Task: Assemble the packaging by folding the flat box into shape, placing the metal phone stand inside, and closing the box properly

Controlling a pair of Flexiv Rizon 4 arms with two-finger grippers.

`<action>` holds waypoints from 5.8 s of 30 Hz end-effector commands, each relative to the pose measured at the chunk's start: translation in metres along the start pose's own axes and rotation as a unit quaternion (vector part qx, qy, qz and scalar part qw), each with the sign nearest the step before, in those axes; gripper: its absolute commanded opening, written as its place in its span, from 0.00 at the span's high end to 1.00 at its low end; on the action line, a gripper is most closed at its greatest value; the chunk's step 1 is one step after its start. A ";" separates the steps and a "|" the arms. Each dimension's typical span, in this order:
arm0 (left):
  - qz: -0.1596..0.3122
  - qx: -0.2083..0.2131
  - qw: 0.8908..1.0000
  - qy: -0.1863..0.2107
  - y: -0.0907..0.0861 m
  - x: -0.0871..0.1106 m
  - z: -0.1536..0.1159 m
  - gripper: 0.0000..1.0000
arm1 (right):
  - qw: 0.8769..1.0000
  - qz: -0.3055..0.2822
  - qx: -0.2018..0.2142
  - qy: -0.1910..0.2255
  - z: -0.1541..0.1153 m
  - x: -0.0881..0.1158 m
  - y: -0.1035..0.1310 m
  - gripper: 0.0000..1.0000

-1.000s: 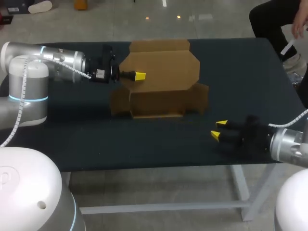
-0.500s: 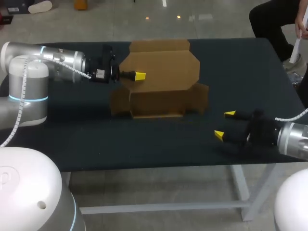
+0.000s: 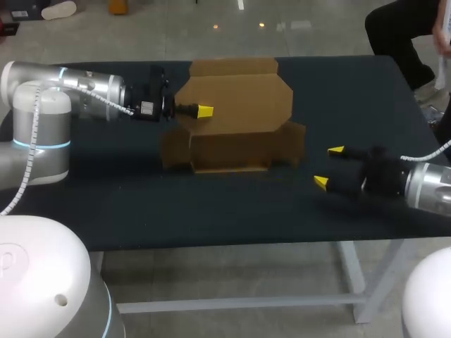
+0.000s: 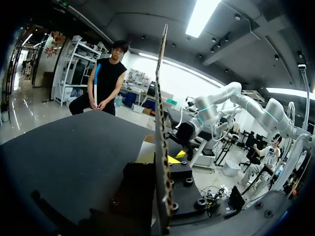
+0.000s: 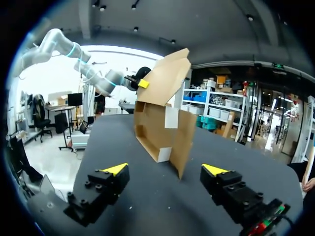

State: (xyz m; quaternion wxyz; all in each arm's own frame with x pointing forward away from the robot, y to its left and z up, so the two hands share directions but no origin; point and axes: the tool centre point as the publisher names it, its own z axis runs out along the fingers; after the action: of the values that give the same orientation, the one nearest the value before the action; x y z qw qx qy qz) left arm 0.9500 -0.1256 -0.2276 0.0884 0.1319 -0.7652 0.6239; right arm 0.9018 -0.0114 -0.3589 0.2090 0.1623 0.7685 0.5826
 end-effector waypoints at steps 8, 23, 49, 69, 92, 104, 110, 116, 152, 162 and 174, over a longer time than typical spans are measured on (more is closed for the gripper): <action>0.000 -0.001 1.000 0.000 0.002 -0.001 0.001 1.00 | 1.000 0.003 -0.010 -0.001 0.033 -0.025 0.002 0.01; 0.000 -0.001 1.000 0.000 0.002 -0.001 0.001 1.00 | 0.998 0.050 -0.024 -0.025 0.066 -0.040 0.004 0.15; 0.000 -0.001 1.000 0.000 0.002 -0.001 0.001 1.00 | 0.998 0.050 -0.040 -0.022 0.084 -0.024 0.017 0.98; 0.000 -0.001 1.000 0.000 0.002 -0.001 0.001 1.00 | 0.995 0.074 -0.038 -0.047 0.081 0.005 0.023 0.67; 0.000 -0.001 1.000 0.000 0.002 -0.001 0.001 1.00 | 0.995 0.084 -0.032 -0.035 0.105 0.036 0.025 0.54; 0.000 -0.001 1.000 0.000 0.002 -0.001 0.001 1.00 | 0.996 0.078 -0.035 -0.015 0.124 0.045 0.031 0.55; 0.000 -0.001 1.000 0.000 0.002 -0.001 0.001 1.00 | 0.996 0.078 -0.034 -0.008 0.129 0.051 0.031 0.55; 0.000 -0.001 1.000 0.000 0.002 -0.001 0.001 1.00 | 0.997 0.079 -0.022 -0.013 0.119 0.059 0.026 0.54; 0.000 -0.001 1.000 0.000 0.002 -0.001 0.001 1.00 | 0.997 0.063 0.010 -0.044 0.052 0.033 0.023 0.54; 0.002 -0.005 1.000 -0.003 0.002 0.000 0.001 1.00 | 0.997 0.062 0.008 -0.043 0.051 0.025 0.018 0.54; 0.007 -0.011 1.000 -0.009 0.010 0.001 -0.001 1.00 | 0.997 0.062 0.008 -0.040 0.051 0.023 0.017 0.53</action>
State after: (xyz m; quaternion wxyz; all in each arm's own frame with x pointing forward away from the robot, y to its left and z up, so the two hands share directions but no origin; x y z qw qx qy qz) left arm 0.9483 -0.1230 -0.2321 0.0805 0.1302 -0.7732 0.6154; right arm 0.9068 0.0477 -0.3568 0.2033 0.2360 0.7527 0.5800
